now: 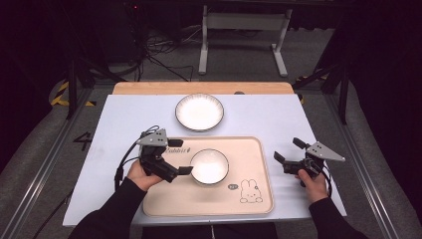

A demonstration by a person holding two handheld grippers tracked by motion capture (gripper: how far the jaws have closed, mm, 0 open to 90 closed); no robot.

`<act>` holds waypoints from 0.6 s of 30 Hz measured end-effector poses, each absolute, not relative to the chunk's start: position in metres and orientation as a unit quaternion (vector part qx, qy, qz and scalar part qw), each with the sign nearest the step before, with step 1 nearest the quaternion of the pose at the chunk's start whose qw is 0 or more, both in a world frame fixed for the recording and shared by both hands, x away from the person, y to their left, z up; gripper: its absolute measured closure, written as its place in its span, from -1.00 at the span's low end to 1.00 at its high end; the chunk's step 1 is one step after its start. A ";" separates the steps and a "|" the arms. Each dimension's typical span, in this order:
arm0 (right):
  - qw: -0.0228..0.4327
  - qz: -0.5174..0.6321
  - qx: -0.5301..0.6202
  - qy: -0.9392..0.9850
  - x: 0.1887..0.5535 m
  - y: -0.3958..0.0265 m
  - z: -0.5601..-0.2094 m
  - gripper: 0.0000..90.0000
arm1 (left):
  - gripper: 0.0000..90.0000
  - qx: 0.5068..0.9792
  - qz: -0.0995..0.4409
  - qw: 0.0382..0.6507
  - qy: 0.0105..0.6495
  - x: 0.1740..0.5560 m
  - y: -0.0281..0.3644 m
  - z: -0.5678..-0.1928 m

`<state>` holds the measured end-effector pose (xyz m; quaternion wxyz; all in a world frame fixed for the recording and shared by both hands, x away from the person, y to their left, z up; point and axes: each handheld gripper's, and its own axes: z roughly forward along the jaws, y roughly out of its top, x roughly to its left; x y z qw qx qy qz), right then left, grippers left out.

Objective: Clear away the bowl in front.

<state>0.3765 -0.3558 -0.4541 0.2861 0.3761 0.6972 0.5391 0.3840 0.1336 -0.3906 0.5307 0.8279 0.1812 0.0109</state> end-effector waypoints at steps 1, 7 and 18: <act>0.286 0.539 0.376 0.697 0.377 -0.356 -0.454 -0.94 | -0.99 0.825 0.014 0.532 0.187 0.384 0.139 -0.393; 0.286 0.539 0.376 0.697 0.377 -0.356 -0.454 -0.94 | -0.99 0.819 0.032 0.533 0.210 0.379 0.160 -0.403; 0.286 0.539 0.377 0.697 0.376 -0.356 -0.454 -0.94 | -0.99 0.794 0.057 0.553 0.246 0.372 0.190 -0.412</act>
